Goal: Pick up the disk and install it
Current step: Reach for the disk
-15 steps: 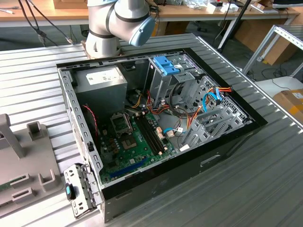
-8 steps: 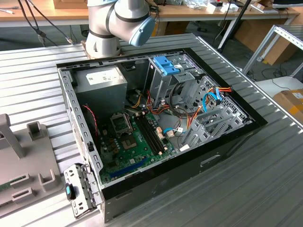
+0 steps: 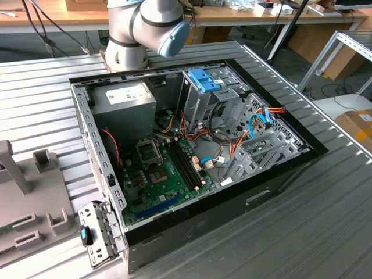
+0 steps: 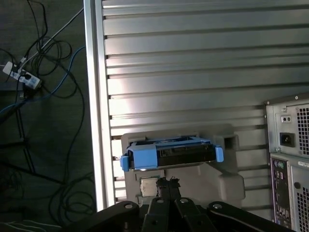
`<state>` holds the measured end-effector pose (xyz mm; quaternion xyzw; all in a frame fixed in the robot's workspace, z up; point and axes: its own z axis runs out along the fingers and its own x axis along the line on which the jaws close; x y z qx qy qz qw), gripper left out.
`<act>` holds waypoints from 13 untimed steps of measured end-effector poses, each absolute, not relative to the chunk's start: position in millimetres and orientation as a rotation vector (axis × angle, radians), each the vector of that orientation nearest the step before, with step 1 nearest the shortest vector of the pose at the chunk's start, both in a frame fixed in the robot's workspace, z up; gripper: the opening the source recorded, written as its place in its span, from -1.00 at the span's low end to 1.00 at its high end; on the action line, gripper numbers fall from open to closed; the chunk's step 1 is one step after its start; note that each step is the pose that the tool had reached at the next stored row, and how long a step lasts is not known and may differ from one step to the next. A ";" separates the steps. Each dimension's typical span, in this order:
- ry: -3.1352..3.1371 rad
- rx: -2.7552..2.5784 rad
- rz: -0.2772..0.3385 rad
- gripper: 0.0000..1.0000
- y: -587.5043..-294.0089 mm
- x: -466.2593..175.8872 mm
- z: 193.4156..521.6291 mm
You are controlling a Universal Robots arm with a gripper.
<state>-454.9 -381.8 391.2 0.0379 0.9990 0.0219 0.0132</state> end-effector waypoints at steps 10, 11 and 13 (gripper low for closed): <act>3.112 0.118 0.069 -0.79 -371.7 -467.1 389.6; 3.112 0.118 0.069 -0.79 -371.8 -467.2 389.6; 3.112 0.118 0.069 -0.79 -371.7 -467.2 388.7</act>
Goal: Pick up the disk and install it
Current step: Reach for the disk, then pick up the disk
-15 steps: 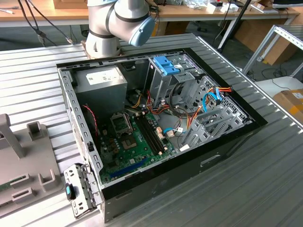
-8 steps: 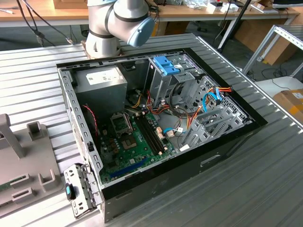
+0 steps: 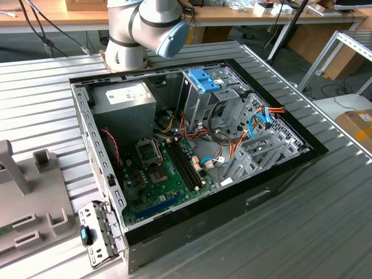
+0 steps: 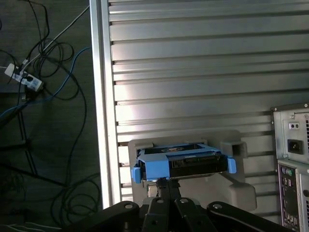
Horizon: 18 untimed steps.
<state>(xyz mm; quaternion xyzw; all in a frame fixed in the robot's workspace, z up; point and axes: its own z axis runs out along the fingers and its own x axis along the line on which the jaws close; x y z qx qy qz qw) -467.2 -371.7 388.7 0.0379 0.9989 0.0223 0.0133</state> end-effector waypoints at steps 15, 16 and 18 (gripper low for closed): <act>3.130 0.119 0.069 -0.79 -371.7 -467.0 382.2; 3.130 0.119 0.069 -0.79 -371.7 -467.1 382.0; 3.130 0.119 0.069 -0.79 -371.7 -467.1 381.3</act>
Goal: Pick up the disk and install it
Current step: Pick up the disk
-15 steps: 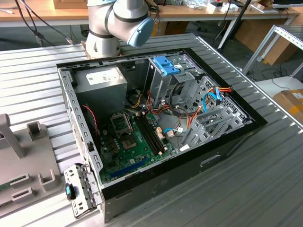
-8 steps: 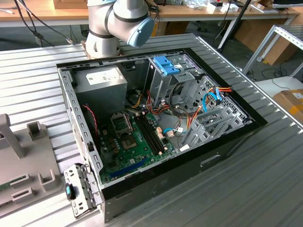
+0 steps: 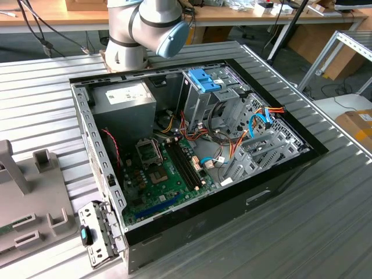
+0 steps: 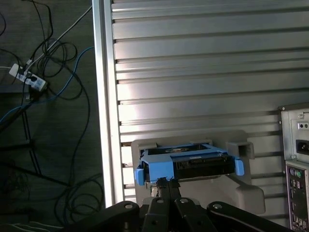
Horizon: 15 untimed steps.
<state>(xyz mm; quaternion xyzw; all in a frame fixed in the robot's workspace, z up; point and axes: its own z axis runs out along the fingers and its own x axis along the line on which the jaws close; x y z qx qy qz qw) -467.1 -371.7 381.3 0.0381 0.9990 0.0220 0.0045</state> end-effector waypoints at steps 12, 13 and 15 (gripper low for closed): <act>3.130 0.108 0.069 -0.79 -371.7 -467.1 381.0; 3.131 0.100 0.069 -0.79 -371.7 -467.1 381.0; 3.131 0.087 0.069 -0.79 -371.7 -467.1 381.1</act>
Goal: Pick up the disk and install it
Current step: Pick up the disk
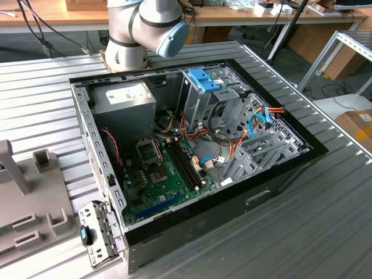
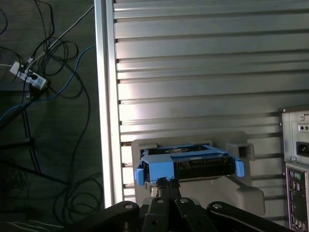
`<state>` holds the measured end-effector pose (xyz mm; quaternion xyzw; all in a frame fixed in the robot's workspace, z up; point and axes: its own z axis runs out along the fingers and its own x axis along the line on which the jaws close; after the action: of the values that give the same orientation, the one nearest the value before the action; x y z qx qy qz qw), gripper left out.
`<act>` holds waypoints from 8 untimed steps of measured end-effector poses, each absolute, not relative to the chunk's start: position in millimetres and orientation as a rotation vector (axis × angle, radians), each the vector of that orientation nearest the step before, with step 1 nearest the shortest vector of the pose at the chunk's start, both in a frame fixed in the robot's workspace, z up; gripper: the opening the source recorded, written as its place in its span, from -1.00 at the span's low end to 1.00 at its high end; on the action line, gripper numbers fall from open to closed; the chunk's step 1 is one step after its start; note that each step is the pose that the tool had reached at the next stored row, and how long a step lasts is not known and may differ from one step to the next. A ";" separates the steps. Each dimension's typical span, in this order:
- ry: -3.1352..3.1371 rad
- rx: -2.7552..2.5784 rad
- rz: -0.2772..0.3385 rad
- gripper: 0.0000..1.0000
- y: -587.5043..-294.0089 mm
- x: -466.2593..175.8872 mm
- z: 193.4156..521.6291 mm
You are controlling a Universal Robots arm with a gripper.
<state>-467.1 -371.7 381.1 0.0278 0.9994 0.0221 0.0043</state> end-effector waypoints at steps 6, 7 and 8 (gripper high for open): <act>3.133 0.002 0.070 -0.79 -371.7 -467.1 381.0; 3.134 -0.015 0.070 -0.79 -371.8 -467.1 381.1; 3.134 -0.061 0.070 -0.79 -371.7 -467.1 381.0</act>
<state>-467.1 -371.7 381.0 -0.0195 0.9996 0.0223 0.0032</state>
